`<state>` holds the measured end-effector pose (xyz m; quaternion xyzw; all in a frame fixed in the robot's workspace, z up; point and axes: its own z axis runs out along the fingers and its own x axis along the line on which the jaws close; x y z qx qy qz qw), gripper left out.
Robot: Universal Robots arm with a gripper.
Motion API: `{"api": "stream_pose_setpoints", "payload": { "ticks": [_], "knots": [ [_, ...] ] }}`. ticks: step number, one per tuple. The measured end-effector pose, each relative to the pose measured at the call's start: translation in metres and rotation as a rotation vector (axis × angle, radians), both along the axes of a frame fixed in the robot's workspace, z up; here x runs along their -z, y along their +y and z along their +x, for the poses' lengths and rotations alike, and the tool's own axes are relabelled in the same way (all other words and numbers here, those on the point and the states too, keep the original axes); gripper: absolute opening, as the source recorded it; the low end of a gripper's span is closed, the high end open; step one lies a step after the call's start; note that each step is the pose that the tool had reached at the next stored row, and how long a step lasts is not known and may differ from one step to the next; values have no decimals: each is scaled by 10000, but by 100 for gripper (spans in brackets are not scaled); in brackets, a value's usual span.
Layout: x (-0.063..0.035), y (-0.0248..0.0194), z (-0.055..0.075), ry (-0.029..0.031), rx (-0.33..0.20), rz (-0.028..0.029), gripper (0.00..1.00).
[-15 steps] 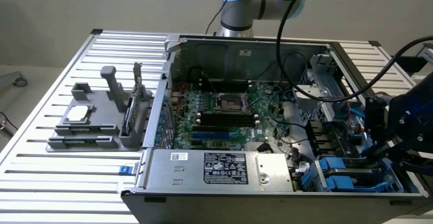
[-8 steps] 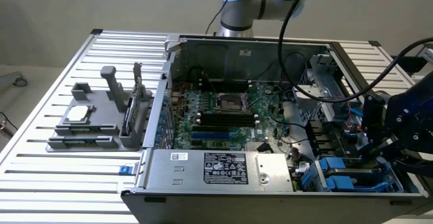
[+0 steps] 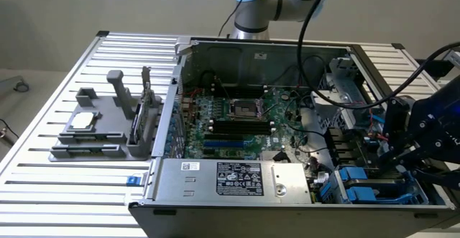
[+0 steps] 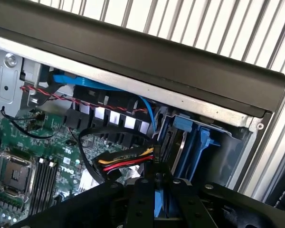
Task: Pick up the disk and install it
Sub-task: 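Insert the disk into the insertion slot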
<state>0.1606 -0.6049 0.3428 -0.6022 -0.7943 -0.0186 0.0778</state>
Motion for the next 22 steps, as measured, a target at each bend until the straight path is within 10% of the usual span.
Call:
{"api": "stream_pose_setpoints", "payload": {
  "ticks": [11, 22],
  "knots": [
    [0, 0, 1, 215, 1237, 3, 17],
    [0, 0, 2, 252, 2187, 1, 17]
  ]
}}
